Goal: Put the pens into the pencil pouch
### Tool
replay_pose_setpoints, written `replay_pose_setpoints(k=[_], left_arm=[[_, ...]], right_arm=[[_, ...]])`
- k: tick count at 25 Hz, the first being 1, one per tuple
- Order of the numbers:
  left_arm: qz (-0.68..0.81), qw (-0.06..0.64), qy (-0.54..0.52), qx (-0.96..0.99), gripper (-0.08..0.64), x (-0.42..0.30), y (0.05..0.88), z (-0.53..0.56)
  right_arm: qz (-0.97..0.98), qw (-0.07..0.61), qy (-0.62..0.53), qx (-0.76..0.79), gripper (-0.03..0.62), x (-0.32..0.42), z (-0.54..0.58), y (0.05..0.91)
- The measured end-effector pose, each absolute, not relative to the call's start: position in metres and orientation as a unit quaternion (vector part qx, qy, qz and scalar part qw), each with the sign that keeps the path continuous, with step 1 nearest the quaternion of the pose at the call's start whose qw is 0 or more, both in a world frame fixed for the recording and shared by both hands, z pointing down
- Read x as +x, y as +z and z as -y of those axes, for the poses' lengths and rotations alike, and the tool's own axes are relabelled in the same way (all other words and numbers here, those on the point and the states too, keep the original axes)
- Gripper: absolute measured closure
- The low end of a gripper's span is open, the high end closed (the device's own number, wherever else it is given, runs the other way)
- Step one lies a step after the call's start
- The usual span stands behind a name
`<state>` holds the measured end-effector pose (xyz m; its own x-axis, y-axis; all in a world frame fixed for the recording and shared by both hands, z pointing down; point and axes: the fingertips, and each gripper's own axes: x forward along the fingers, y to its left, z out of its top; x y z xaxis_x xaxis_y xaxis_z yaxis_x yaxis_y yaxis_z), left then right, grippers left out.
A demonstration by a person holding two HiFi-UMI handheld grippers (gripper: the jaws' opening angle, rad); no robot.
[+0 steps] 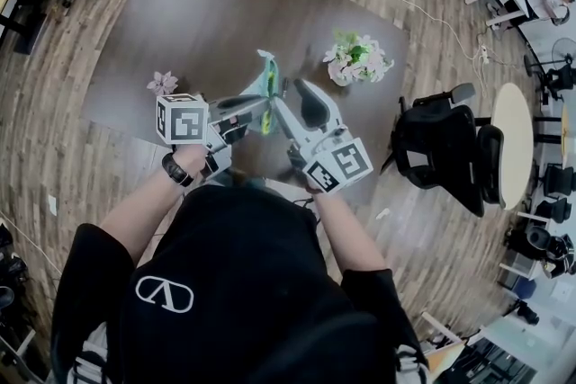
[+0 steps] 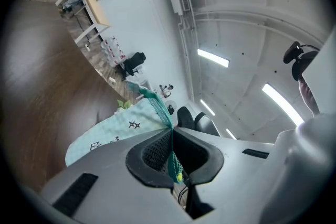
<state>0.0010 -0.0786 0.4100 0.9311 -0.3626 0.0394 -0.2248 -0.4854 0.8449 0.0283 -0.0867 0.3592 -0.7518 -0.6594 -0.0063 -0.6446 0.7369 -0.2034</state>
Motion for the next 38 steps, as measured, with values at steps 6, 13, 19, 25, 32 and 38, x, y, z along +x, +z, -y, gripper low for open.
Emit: replay_pose_setpoints(k=[6, 13, 19, 25, 32, 38], left_arm=[[0.179, 0.483, -0.075, 0.854, 0.549, -0.007, 0.413, 0.076], [0.191, 0.497, -0.088, 0.842, 0.548, -0.021, 0.427, 0.066], [0.212, 0.512, -0.104, 0.826, 0.549, -0.040, 0.442, 0.059], [0.234, 0.521, -0.113, 0.813, 0.548, -0.061, 0.462, 0.055], [0.257, 0.533, -0.119, 0.797, 0.549, -0.080, 0.479, 0.051], [0.266, 0.542, -0.118, 0.788, 0.548, -0.087, 0.493, 0.049]], right_arm=[[-0.912, 0.035, -0.106, -0.395, 0.393, 0.055, 0.108, 0.359], [-0.862, -0.089, -0.168, -0.469, 0.393, 0.084, 0.164, 0.441], [-0.802, -0.218, -0.272, -0.484, 0.394, 0.095, 0.207, 0.556], [-0.744, -0.310, -0.362, -0.469, 0.403, 0.096, 0.221, 0.654], [-0.684, -0.387, -0.438, -0.437, 0.420, 0.095, 0.213, 0.739], [-0.643, -0.421, -0.482, -0.420, 0.437, 0.092, 0.210, 0.772]])
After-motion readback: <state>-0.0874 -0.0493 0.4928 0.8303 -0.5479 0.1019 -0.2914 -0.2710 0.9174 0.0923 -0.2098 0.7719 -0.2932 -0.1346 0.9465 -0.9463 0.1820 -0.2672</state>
